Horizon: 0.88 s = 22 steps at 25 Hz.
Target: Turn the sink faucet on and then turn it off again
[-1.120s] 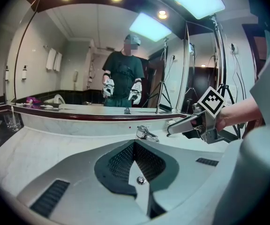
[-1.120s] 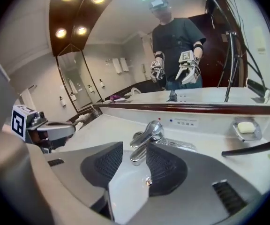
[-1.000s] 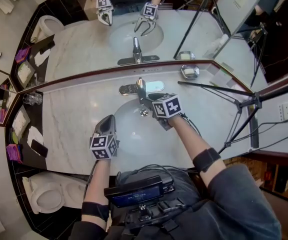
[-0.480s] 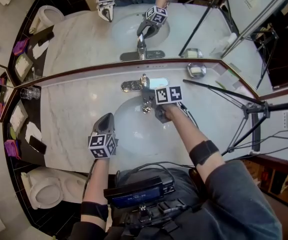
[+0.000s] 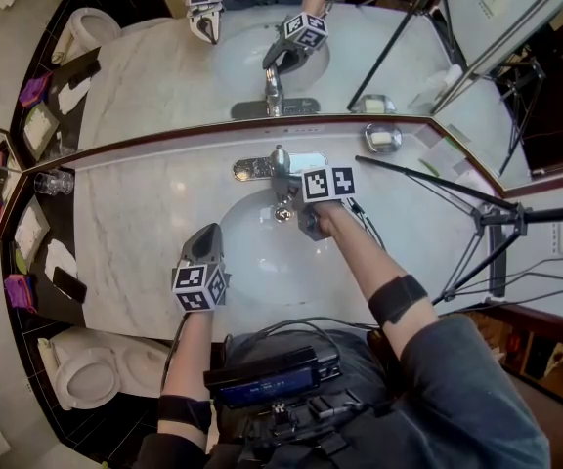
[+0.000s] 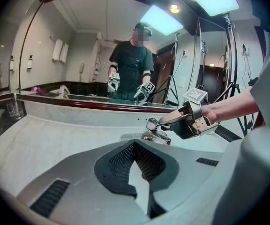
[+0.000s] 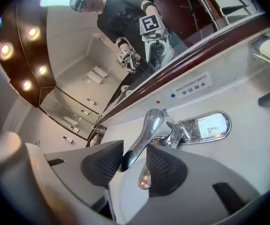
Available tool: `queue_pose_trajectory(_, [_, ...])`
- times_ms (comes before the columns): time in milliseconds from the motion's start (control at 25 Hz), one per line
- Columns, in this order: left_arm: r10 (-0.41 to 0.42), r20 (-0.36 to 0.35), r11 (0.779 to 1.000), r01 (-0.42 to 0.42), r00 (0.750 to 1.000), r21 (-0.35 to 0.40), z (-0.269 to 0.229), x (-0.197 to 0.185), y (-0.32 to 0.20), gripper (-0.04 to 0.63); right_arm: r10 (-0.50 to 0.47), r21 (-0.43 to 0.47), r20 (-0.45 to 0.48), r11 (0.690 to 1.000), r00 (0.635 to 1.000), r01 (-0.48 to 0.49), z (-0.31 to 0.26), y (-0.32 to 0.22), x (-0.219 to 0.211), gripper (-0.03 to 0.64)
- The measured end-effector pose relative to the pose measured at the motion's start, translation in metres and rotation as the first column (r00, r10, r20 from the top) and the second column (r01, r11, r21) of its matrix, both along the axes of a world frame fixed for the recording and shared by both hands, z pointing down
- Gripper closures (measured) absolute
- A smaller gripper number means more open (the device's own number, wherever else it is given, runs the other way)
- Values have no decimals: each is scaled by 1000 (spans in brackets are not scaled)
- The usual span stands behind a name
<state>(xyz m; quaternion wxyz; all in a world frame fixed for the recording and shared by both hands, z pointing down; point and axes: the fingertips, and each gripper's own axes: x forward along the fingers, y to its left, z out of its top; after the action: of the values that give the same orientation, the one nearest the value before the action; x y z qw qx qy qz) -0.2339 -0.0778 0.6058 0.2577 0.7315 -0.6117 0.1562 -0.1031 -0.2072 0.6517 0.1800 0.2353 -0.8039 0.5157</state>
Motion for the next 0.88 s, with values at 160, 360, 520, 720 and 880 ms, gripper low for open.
queue_pose_trajectory(160, [4,-4,1000,-4,1000,5,0,2,-5,595,2,9,-19,1000,1000,-1,0,-1,1,431])
queue_pose_trajectory(360, [5,-2,1000,-5,1000,6,-2,2,-7,595,23,12,-32,1000,999,-22,-3,-3,3,434])
queue_pose_trajectory(520, [2,-4,1000,-2,1000,1,0,0,-6,595,47,0,-27,999,999,-47,-5,-6,3,437])
queue_pose_trajectory(720, [5,-7,1000,-5,1000,-4,3,2,-7,595,152,61,45,986,987,-154,-30,-30,11,447])
queue_pose_trajectory(880, [20,-6,1000,-20,1000,2,0,7,-15,595,104,305,241,936,965,-177,-174,-127,-24,595])
